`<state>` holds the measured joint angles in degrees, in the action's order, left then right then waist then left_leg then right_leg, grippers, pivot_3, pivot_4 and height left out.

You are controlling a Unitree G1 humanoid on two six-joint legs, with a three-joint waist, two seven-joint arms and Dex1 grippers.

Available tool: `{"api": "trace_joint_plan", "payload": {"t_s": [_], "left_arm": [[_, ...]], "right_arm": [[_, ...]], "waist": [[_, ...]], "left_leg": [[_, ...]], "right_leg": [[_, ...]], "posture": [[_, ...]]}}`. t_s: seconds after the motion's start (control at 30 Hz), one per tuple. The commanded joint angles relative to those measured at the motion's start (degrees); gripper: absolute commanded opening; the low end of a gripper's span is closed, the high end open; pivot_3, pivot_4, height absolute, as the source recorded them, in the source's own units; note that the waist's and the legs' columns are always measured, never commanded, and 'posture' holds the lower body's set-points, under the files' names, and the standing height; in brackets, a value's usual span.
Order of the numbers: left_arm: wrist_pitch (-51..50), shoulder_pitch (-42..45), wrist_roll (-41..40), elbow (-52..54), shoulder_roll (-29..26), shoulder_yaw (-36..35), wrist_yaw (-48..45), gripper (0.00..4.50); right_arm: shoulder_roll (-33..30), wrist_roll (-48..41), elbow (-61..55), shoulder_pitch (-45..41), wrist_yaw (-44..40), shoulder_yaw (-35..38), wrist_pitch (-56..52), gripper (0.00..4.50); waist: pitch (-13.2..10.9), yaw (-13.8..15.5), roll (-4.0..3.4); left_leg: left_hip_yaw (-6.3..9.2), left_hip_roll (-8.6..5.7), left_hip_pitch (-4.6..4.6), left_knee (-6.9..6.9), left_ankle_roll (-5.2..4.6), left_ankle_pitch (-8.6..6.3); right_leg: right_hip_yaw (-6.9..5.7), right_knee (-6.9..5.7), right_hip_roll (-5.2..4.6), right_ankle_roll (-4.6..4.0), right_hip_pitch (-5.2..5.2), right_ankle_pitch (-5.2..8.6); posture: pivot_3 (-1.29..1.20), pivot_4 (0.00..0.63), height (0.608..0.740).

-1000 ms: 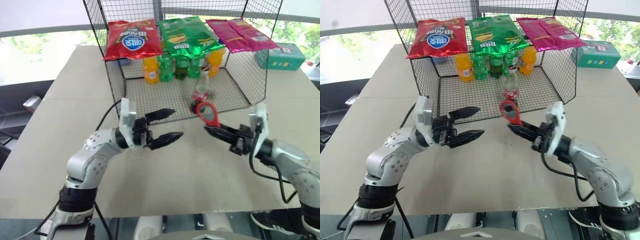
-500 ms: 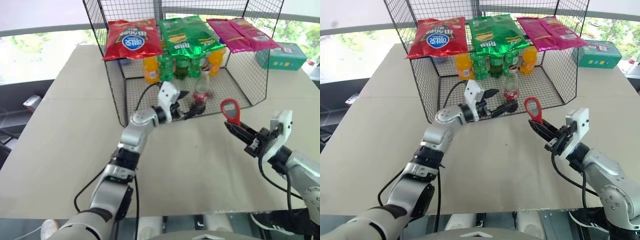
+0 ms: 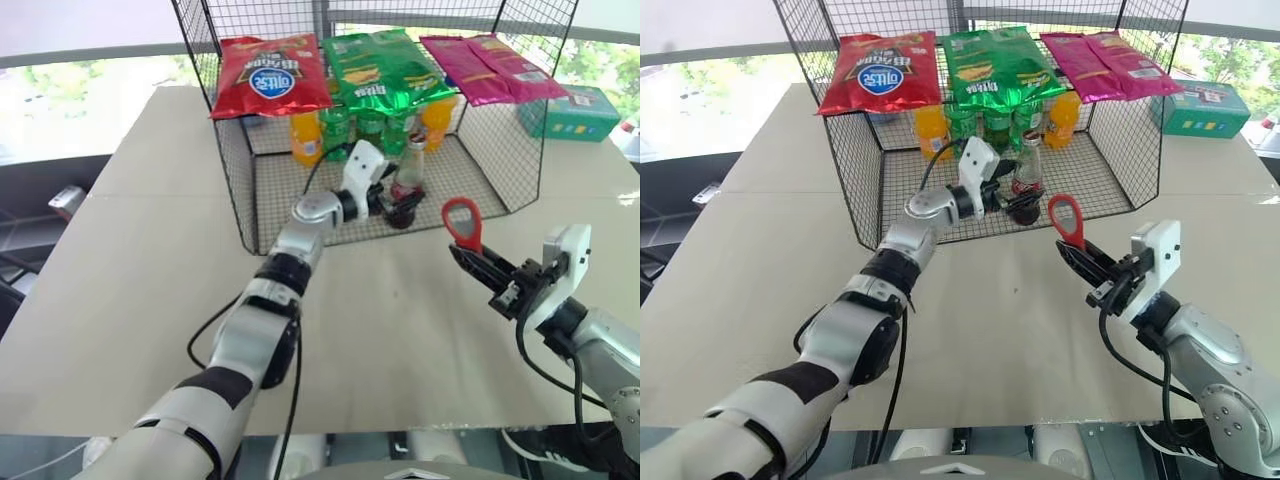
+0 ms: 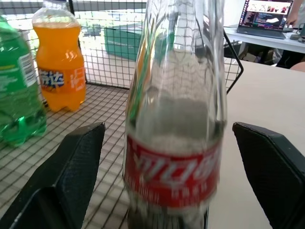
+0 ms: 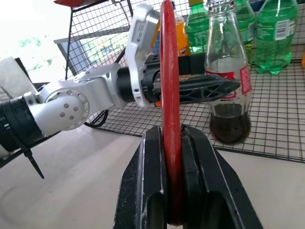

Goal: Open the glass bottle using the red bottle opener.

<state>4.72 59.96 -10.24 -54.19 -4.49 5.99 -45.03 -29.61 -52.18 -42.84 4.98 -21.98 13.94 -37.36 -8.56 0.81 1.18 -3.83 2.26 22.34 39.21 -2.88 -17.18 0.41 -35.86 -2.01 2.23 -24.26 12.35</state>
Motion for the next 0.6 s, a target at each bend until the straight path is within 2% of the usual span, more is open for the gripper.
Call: {"api": "trace_joint_plan", "payload": {"t_s": [0.03,0.07,0.1,0.27,0.37,0.43,0.5,0.6], "left_arm": [[3.3,3.5,0.8,-4.8,0.8,-1.5,-1.8,3.38],[3.6,4.1,1.0,-5.8,0.9,-1.6,-1.9,2.82],[4.2,4.6,1.5,-6.5,0.9,-1.8,-1.8,2.46],[5.8,4.8,0.4,-5.9,0.0,-3.6,-6.0,2.42],[-0.6,0.9,-6.4,5.5,-2.3,-5.2,-18.5,2.42],[-8.8,-4.7,-11.2,19.6,-5.7,-4.3,-24.9,2.42],[-15.8,-10.6,-14.1,32.2,-9.5,-3.1,-27.3,2.42],[-21.4,-18.3,-15.5,44.3,-13.7,-1.5,-28.1,2.42]], "right_arm": [[-0.2,-0.9,-3.4,0.6,0.6,0.8,1.4,0.00],[-0.2,-0.9,-3.6,0.8,0.8,0.8,1.4,0.00],[-0.1,-0.9,-3.8,0.9,0.9,0.8,1.5,0.00],[0.1,-0.6,-4.5,1.6,1.7,0.6,1.8,0.00],[0.1,-0.5,-5.1,2.2,2.1,0.9,2.1,0.00],[-0.1,-0.4,-5.3,2.7,2.1,1.2,2.3,0.00],[-0.4,-0.3,-5.4,3.0,2.0,1.3,2.5,0.00],[-0.8,0.8,-4.7,3.0,1.3,0.3,2.9,0.00]], "waist": [[0.0,0.0,0.00],[0.0,-0.1,0.00],[0.0,0.0,0.00],[0.0,-0.1,0.00],[0.0,-0.3,-0.02],[0.0,-0.5,-0.04],[0.0,-0.9,-0.05],[0.0,-0.9,-0.08]], "left_leg": [[0.01,0.00,0.01,0.00,0.00,0.00],[0.03,0.00,0.00,0.00,0.00,0.00],[0.06,0.00,0.01,0.00,0.00,0.00],[0.15,0.00,0.05,0.05,0.00,0.00],[0.17,0.01,0.09,0.04,0.01,0.01],[0.21,0.04,0.34,0.04,0.16,0.09],[0.29,0.06,0.45,0.03,0.32,0.18],[0.36,0.06,0.40,0.04,0.33,0.18]], "right_leg": [[-0.02,0.00,0.00,0.00,0.00,0.00],[-0.03,-0.01,0.00,0.00,0.00,0.00],[-0.05,-0.01,0.00,0.00,0.00,0.00],[-0.13,-0.04,0.00,0.00,0.00,0.00],[-0.17,-0.05,0.00,-0.01,-0.03,0.00],[-0.14,-0.14,0.00,-0.01,-0.32,0.00],[0.01,-0.38,-0.01,-0.01,-0.58,0.00],[-0.01,-0.48,-0.02,-0.01,-0.58,0.00]], "posture": [[0.00,0.150,0.740],[0.00,0.150,0.740],[0.00,0.150,0.740],[0.00,0.150,0.740],[0.00,0.150,0.740],[0.00,0.150,0.740],[0.00,0.150,0.740],[0.00,0.150,0.740]]}}
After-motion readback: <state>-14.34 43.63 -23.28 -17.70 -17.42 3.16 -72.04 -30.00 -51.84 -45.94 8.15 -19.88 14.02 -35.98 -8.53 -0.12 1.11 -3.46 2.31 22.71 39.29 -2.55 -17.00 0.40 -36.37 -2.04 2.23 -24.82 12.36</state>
